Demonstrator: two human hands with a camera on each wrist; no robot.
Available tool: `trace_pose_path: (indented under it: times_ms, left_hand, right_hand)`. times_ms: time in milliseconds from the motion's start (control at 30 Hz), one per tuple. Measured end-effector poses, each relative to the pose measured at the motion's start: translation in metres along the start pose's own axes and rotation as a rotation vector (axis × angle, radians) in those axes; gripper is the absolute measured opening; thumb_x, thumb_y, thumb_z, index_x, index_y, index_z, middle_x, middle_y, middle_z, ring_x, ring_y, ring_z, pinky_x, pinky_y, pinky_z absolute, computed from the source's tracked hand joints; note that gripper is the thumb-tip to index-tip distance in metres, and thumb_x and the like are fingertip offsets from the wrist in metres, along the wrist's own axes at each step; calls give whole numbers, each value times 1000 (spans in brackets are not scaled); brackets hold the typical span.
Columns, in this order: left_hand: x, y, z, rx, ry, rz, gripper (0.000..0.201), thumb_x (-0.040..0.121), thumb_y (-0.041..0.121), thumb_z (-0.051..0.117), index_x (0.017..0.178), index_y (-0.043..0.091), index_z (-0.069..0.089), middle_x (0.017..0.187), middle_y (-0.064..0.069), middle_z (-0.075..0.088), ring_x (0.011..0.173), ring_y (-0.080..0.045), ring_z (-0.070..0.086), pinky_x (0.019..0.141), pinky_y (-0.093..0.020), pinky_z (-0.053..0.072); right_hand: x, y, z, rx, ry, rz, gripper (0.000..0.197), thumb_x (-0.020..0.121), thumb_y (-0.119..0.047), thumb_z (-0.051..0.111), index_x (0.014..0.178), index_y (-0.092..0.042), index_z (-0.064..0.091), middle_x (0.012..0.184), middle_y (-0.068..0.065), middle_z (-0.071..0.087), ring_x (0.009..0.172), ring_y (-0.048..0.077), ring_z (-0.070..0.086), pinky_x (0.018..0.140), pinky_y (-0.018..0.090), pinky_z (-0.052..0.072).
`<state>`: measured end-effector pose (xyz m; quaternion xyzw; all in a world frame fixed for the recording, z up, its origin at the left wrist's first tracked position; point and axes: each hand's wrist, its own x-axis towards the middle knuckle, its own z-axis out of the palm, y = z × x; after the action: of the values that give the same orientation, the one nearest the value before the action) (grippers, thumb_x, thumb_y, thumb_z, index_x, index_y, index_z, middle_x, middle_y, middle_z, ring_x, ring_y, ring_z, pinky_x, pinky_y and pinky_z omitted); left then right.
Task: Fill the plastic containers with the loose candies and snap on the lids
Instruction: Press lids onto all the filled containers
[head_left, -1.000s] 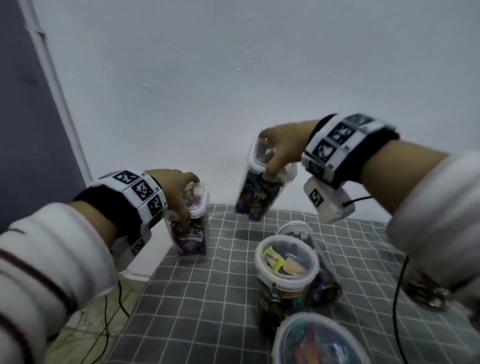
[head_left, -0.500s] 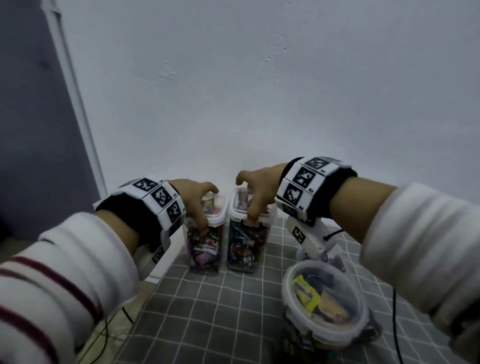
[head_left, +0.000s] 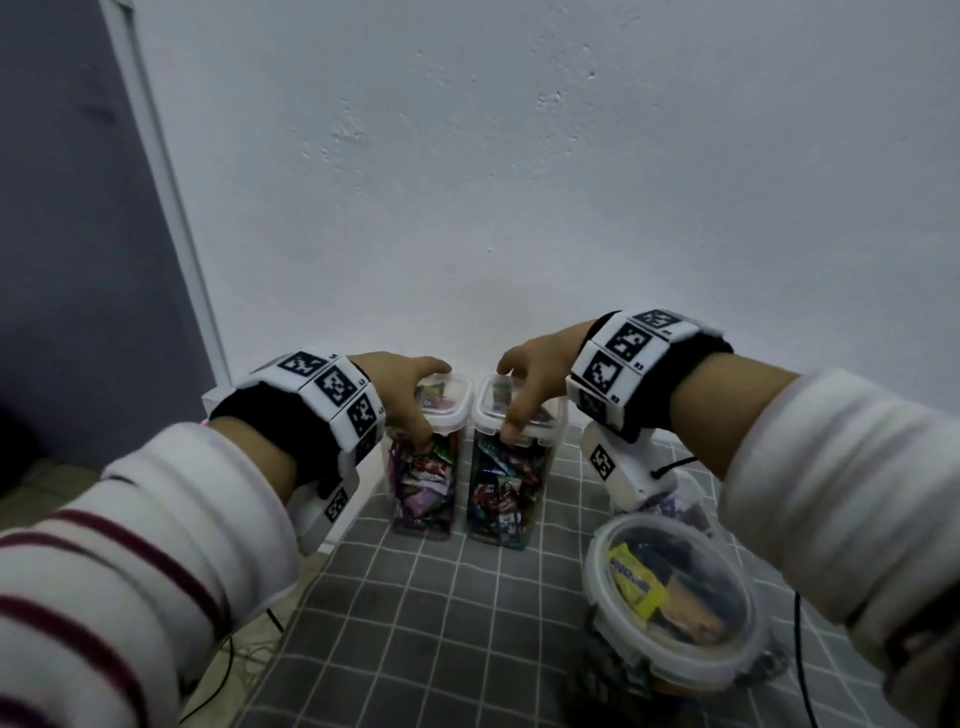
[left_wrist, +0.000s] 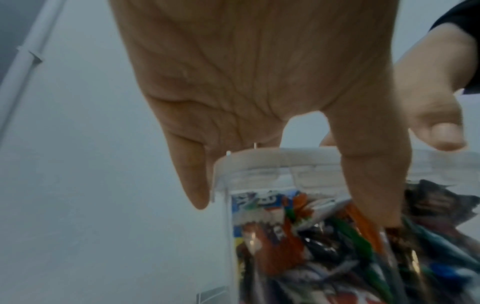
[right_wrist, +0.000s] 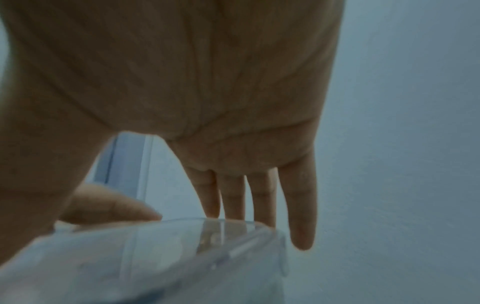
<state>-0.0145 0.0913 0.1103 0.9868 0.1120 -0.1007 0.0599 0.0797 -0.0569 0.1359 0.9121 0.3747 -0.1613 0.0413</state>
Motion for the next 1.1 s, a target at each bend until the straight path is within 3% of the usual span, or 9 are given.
trace_pose_path:
  times_ms: [100, 233, 300, 400, 567, 733, 933, 1033, 1100]
  left_hand:
    - [-8, -3, 5, -26, -1, 37, 97, 81, 37, 70, 151, 22, 5, 158, -5, 12, 141, -21, 22, 106, -26, 26]
    - [-30, 0, -5, 4, 94, 80, 101, 79, 51, 66, 151, 24, 0, 159, -4, -3, 146, -18, 3, 116, -34, 12]
    - [-48, 12, -15, -17, 193, 151, 95, 80, 53, 63, 151, 26, 6, 159, 0, 5, 145, -15, 9, 115, -31, 14]
    - [-79, 47, -22, -130, 247, 300, 83, 77, 53, 66, 146, 33, 25, 151, 7, 31, 135, -11, 33, 107, -26, 27]
    - [-108, 118, -6, -138, -88, 548, 87, 71, 52, 73, 144, 38, 28, 147, 18, 34, 131, -5, 34, 108, -23, 27]
    - [-106, 148, 10, 136, -189, 612, 96, 68, 54, 75, 146, 36, 21, 148, 13, 26, 129, -12, 36, 107, -34, 35]
    - [-103, 159, 17, 272, -111, 589, 100, 66, 59, 73, 145, 37, 16, 142, 9, 33, 121, -16, 44, 98, -39, 45]
    - [-99, 163, 21, 283, -86, 564, 95, 66, 55, 74, 144, 33, 23, 133, 5, 45, 109, -17, 51, 90, -37, 49]
    - [-94, 164, 19, 262, -87, 551, 91, 66, 52, 76, 140, 30, 29, 122, 4, 52, 100, -16, 54, 83, -32, 49]
  right_hand:
    - [-17, 17, -4, 136, 60, 25, 82, 76, -55, 65, 142, -16, 36, 145, 3, 41, 129, 23, 42, 106, 42, 37]
    - [-45, 56, -3, 171, 104, 148, 68, 86, -53, 54, 139, -12, 42, 133, 9, 51, 120, 25, 50, 100, 39, 42]
    - [-54, 77, 7, 151, 93, 219, 64, 86, -52, 55, 135, -11, 46, 123, 10, 56, 115, 25, 53, 94, 37, 44]
    - [-61, 100, 34, 105, 59, 337, 67, 85, -51, 59, 135, -10, 45, 131, 11, 53, 119, 26, 51, 94, 34, 40]
    - [-51, 121, 88, 46, -7, 436, 97, 63, -77, 57, 135, -14, 42, 137, 9, 50, 122, 25, 50, 99, 35, 40]
    - [-43, 133, 107, 11, -15, 415, 45, 87, -52, 57, 124, -27, 54, 126, 0, 58, 106, 21, 58, 85, 29, 42]
    - [-54, 120, 108, 182, -35, 436, 53, 91, -35, 57, 135, -8, 45, 140, 14, 46, 130, 29, 43, 105, 35, 35]
    - [-63, 118, 106, 248, -6, 394, 58, 79, -54, 61, 118, -11, 58, 122, 15, 60, 111, 27, 57, 95, 35, 44]
    - [-66, 117, 107, 272, 26, 361, 77, 48, -72, 56, 97, -14, 58, 101, 11, 64, 95, 25, 61, 83, 33, 48]
